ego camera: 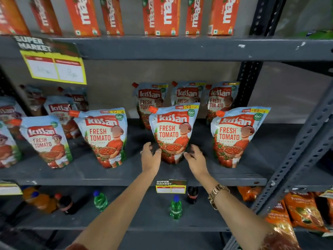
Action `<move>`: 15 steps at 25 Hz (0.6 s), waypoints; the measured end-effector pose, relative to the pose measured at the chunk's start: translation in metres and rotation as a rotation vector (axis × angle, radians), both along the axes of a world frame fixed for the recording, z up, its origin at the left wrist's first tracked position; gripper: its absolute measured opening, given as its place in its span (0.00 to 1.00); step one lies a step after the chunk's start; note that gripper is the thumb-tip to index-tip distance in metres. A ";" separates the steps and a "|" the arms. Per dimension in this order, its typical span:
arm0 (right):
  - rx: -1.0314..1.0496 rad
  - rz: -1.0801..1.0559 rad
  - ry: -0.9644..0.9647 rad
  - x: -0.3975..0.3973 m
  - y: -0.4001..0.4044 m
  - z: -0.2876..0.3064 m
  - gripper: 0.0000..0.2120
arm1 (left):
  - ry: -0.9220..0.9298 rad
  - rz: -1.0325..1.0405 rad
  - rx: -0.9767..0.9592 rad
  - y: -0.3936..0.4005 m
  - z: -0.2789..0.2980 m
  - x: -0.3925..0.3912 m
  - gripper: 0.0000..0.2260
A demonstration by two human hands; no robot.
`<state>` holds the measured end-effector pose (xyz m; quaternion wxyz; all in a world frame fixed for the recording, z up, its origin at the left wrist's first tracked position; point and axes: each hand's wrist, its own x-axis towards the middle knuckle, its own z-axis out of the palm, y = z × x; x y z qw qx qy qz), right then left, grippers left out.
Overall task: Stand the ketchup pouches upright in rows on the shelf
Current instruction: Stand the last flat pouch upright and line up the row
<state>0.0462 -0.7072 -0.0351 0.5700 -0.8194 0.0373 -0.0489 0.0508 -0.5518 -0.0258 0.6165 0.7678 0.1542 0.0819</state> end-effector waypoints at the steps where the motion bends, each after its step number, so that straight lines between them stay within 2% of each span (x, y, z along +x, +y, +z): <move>1: 0.042 0.032 0.043 0.001 0.007 0.000 0.20 | 0.096 -0.125 -0.030 0.007 -0.004 0.004 0.24; 3: 0.062 0.026 0.082 0.002 0.018 0.000 0.19 | 0.223 -0.336 0.013 0.019 -0.013 0.011 0.28; 5: 0.033 -0.018 0.076 0.000 0.018 0.000 0.19 | 0.282 -0.434 0.045 0.022 -0.017 0.014 0.31; 10: 0.008 -0.078 0.057 -0.010 0.006 0.003 0.16 | 0.260 -0.536 0.110 0.017 -0.010 0.007 0.28; 15: -0.005 -0.135 0.068 -0.017 -0.008 0.001 0.18 | 0.213 -0.571 0.149 -0.002 -0.006 -0.004 0.26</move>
